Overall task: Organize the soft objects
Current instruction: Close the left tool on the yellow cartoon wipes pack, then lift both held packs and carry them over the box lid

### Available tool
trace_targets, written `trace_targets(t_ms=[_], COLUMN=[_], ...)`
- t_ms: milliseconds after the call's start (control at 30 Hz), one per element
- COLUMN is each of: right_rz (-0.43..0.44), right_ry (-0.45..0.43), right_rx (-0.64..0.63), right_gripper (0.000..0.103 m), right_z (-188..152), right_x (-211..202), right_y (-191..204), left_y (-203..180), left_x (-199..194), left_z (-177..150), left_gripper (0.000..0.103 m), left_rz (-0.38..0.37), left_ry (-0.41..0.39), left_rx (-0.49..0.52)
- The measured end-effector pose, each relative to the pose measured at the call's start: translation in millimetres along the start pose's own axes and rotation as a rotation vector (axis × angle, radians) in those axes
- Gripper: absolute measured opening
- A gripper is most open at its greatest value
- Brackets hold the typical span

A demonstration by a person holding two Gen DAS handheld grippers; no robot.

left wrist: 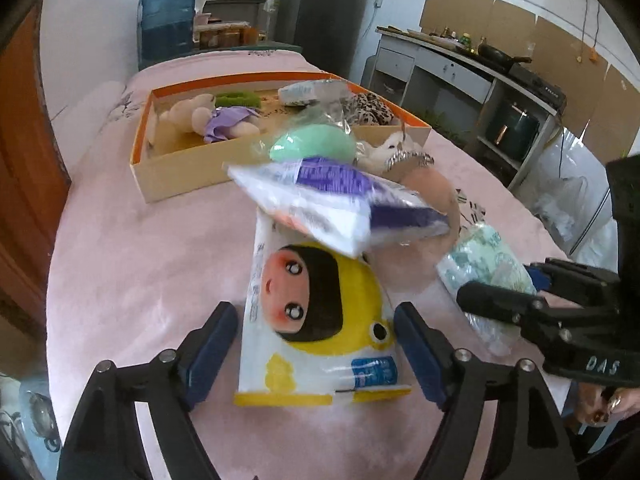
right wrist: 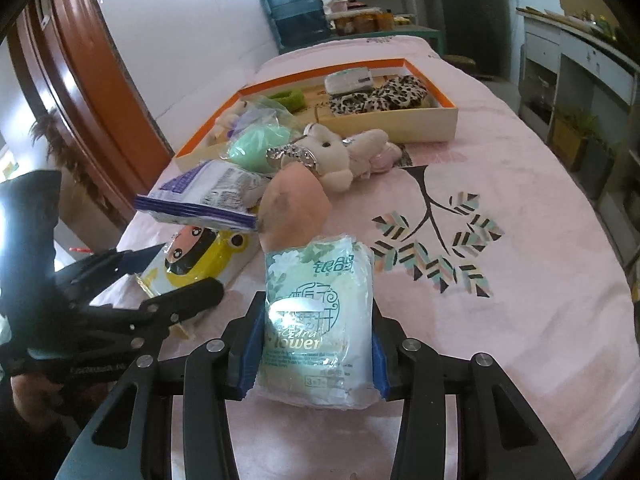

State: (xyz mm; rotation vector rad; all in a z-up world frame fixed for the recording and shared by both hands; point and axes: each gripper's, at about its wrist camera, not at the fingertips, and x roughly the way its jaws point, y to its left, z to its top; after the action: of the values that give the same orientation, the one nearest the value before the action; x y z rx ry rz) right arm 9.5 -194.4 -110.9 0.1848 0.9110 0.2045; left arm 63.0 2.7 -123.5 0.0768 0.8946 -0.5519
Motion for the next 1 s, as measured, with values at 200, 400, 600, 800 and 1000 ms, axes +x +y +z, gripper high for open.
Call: trace_targets(t_ms=[200,400,600,800,1000], right_rz=[0.006,0.005,0.011,0.021,0.03], right_ry=[-0.001,-0.003,-0.005,-0.017,-0.034], right_rx=[0.001,-0.005,-0.012,-0.028,-0.043], right_gripper=[0.046,0.046,0.046,0.046,0.046], right_z=[-1,-1,-1,0,1], right_x=[1,1,0,-5,-15], right_y=[0,0,3,8,12], left_y=[-4,1,0,1,-8], left_x=[2,-6,-17,-36,-62], left_z=[2,-4,-15,-23,-34], left_gripper=[0.056,0.051,0.05,0.051,0.051], left_rz=[0.003,-0.01,-0.027,0.002,-0.006], left_ry=[-0.014,-0.044,-0.074,-0.097,-0.123], left_rx=[-0.021,-0.071,-0.125,-0.156,-0.136])
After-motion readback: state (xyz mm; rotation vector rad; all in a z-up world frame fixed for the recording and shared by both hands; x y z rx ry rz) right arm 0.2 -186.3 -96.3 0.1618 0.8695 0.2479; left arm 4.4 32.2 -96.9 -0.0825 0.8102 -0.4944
